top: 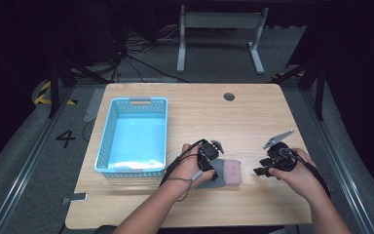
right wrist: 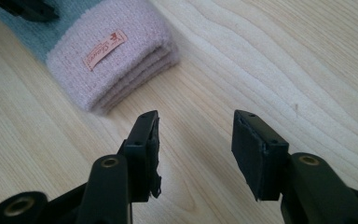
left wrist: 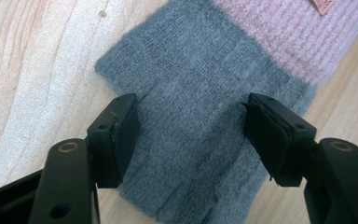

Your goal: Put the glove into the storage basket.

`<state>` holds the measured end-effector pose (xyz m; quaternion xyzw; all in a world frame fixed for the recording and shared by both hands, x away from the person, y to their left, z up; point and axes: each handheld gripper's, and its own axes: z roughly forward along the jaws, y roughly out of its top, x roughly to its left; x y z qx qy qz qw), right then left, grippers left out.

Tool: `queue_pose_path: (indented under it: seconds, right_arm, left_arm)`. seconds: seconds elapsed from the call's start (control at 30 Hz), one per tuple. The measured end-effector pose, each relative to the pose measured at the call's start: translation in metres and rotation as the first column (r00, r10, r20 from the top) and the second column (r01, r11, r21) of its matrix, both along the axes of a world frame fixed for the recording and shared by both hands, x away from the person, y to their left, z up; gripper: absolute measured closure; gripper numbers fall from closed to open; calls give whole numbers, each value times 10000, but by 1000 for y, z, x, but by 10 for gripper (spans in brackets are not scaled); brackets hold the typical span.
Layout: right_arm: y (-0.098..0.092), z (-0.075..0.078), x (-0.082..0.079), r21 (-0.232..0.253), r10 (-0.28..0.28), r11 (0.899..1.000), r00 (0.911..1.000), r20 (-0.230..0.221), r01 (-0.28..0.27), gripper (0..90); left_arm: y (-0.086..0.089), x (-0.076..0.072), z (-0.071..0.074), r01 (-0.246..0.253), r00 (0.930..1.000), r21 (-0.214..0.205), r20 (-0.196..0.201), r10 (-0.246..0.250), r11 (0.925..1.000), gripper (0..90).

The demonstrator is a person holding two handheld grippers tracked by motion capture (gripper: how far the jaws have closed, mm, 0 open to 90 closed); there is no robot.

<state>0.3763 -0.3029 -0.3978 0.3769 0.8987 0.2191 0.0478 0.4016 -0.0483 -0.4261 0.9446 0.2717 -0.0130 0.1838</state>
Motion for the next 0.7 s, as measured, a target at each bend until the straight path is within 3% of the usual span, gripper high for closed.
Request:
queue_pose_path:
  seconds: [0.2,0.47,0.6,0.7]
  right_arm:
    - [1,-1,0,20,38,10000,10000,-33,-38,516]
    - [-1,-1,0,104,109,9999,9999,-58,-109,506]
    - [-1,-1,0,119,146,9998,9999,-62,-145,505]
    - [-1,-1,0,161,140,9998,9999,-56,-139,504]
  left_arm:
    - [-4,-3,-1,-233,9994,364,259,223,9991,320]
    - [-3,0,1,-551,9974,290,478,536,9981,241]
    - [-6,0,-3,-475,9979,323,447,460,9983,222]
    - [-9,0,-7,-398,9992,341,45,396,9986,195]
